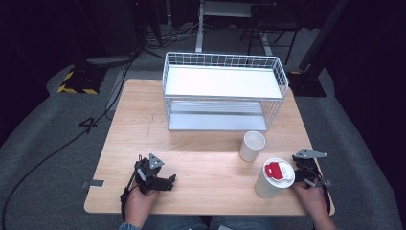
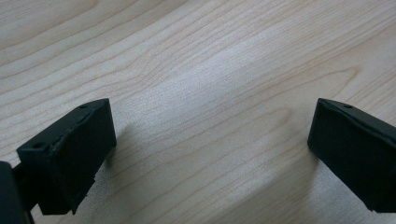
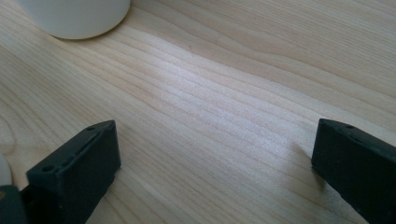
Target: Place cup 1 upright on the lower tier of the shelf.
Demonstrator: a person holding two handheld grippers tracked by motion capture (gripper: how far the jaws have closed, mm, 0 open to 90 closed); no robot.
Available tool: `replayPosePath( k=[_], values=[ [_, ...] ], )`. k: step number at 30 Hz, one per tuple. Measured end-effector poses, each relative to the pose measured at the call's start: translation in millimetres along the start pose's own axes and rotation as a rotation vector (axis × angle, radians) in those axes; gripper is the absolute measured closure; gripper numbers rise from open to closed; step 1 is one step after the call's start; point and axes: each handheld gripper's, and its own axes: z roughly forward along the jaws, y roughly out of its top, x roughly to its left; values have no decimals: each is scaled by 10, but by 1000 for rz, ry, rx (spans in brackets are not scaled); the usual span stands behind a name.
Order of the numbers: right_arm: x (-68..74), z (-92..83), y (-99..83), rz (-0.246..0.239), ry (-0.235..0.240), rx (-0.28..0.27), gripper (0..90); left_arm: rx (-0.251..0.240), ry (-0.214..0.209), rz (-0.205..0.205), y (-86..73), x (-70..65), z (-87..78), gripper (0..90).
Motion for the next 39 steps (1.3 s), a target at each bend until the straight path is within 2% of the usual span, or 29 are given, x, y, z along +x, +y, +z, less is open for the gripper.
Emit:
replayPosePath(
  k=[4, 6, 14, 17, 18, 19, 24, 28, 29, 30, 31, 32, 39],
  values=[
    [3, 0, 1, 0, -3, 0, 9, 1, -4, 3, -2, 1, -2, 15],
    [3, 0, 1, 0, -5, 1, 9, 1, -18, 24, -13, 17, -14, 15],
    [2, 0, 1, 0, -3, 1, 9, 3, -25, 27, -27, 29, -37, 24],
    [3, 0, 1, 0, -5, 1, 9, 5, -47, 22, -2, 52, -66, 39],
    [3, 1, 0, 0, -3, 0, 9, -5, -69, 11, 33, 59, -102, 39],
    [3, 1, 0, 0, -3, 0, 9, -5, -69, 11, 33, 59, -102, 41],
    [3, 0, 0, 0, -5, 0, 9, -72, -97, 17, 150, 15, -203, 55],
    [5, 1, 0, 2, -7, 0, 9, -141, -116, 46, 273, -109, -282, 72],
    [5, 1, 0, 2, -7, 0, 9, -141, -116, 46, 273, -109, -282, 83],
    [5, 1, 0, 2, -7, 0, 9, -175, -121, 57, 315, -151, -307, 89],
    [5, 1, 0, 2, -7, 0, 9, -175, -121, 57, 315, -151, -307, 90],
    [6, 1, 0, 2, -7, 0, 9, -201, -127, 64, 359, -179, -325, 90],
    [6, 1, 0, 2, -8, 0, 9, -237, -151, 87, 457, -241, -331, 90]
  ],
)
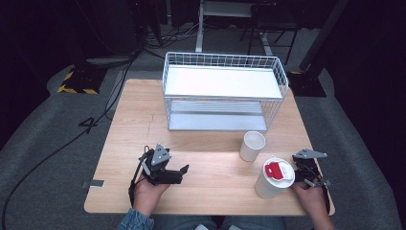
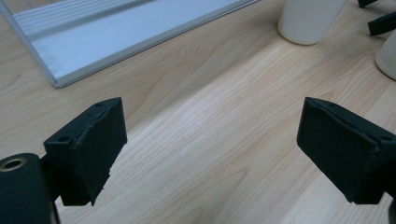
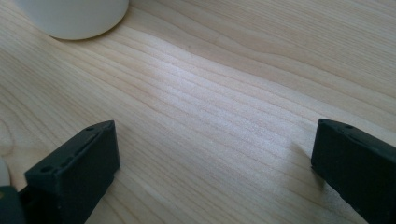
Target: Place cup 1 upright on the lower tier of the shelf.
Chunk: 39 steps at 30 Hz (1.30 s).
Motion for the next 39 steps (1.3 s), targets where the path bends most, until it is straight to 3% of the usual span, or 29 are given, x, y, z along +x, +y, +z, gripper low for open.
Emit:
replayPosePath(
  k=[3, 9, 16, 21, 23, 31, 34, 35, 36, 37, 39],
  values=[
    [2, 1, 0, 2, -2, 0, 7, -48, -33, -18, 41, -17, 7, 90],
    [2, 2, 1, 4, -4, 2, 5, -99, -67, -39, 90, -52, 30, 91],
    [3, 2, 2, 5, -4, 2, 4, -128, -75, -39, 138, -118, 74, 91],
    [3, 2, 2, 5, -4, 2, 4, -138, -106, -53, 215, -173, 139, 91],
    [3, 2, 2, 5, -4, 2, 4, -139, -108, -29, 296, -233, 210, 91],
    [2, 2, 2, 5, -5, 2, 4, -149, -142, -5, 465, -348, 455, 91],
    [2, 2, 2, 5, -4, 2, 4, -159, -166, 8, 530, -410, 561, 90],
    [2, 2, 2, 5, -4, 2, 4, -175, -199, 29, 569, -444, 635, 86],
    [2, 2, 2, 5, -4, 2, 4, -175, -199, 29, 569, -444, 635, 86],
    [2, 2, 2, 4, -5, 2, 4, -180, -236, 28, 599, -460, 708, 85],
    [2, 2, 2, 5, -4, 2, 4, -182, -242, 32, 612, -470, 742, 80]
  ],
)
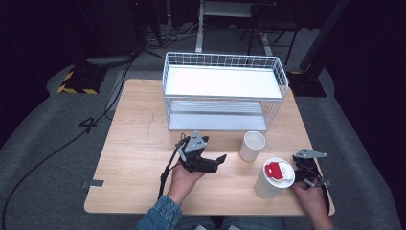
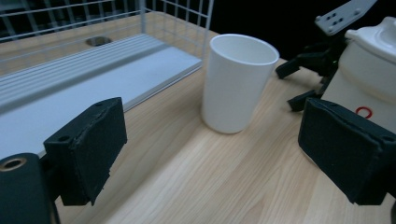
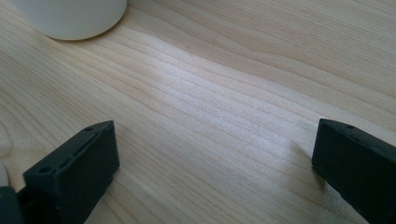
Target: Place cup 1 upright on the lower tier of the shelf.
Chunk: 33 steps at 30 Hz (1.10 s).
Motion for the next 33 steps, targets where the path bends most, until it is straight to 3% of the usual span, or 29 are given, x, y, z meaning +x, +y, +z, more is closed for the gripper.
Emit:
replayPosePath(
  k=[7, 10, 12, 16, 22, 33],
  values=[
    [0, 0, 0, 0, 0, 0, 4, 1, -11, 20, 30, -49, 237, 77],
    [0, 0, 0, 0, 0, 0, 4, -24, -48, -31, 2, -40, 347, 77],
    [-1, 0, 0, -1, 0, 0, 4, -20, -53, -39, -21, -30, 424, 77],
    [0, 0, 0, 0, 0, 0, 4, -20, -36, -30, -48, -12, 612, 78],
    [0, 0, 0, 0, 0, 0, 4, -18, -23, 5, -49, -27, 761, 78],
    [3, 2, 2, 2, -2, 0, 4, -9, -51, 17, -70, -90, 1074, 78]
  ],
)
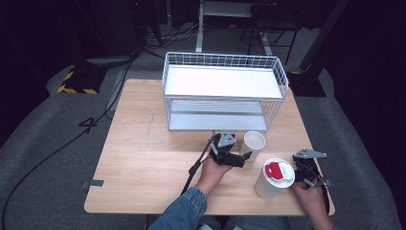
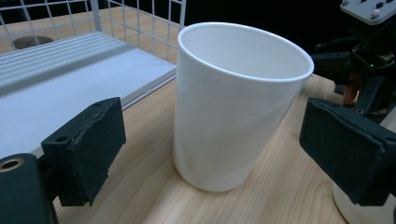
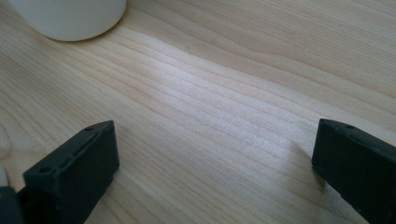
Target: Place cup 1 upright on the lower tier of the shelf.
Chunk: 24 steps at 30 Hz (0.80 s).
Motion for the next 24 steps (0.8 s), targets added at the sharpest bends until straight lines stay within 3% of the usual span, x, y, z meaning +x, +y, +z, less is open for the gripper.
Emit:
replayPosePath(
  k=[5, 13, 24],
  values=[
    [0, 0, 0, 0, 0, 0, 4, 35, -14, 3, -15, -20, 133, 78],
    [2, 1, 0, 2, -1, 0, 4, 79, 5, 9, -2, -46, 299, 80],
    [2, 1, 1, 2, -2, 0, 4, 87, 18, 5, -9, -69, 407, 101]
  ],
)
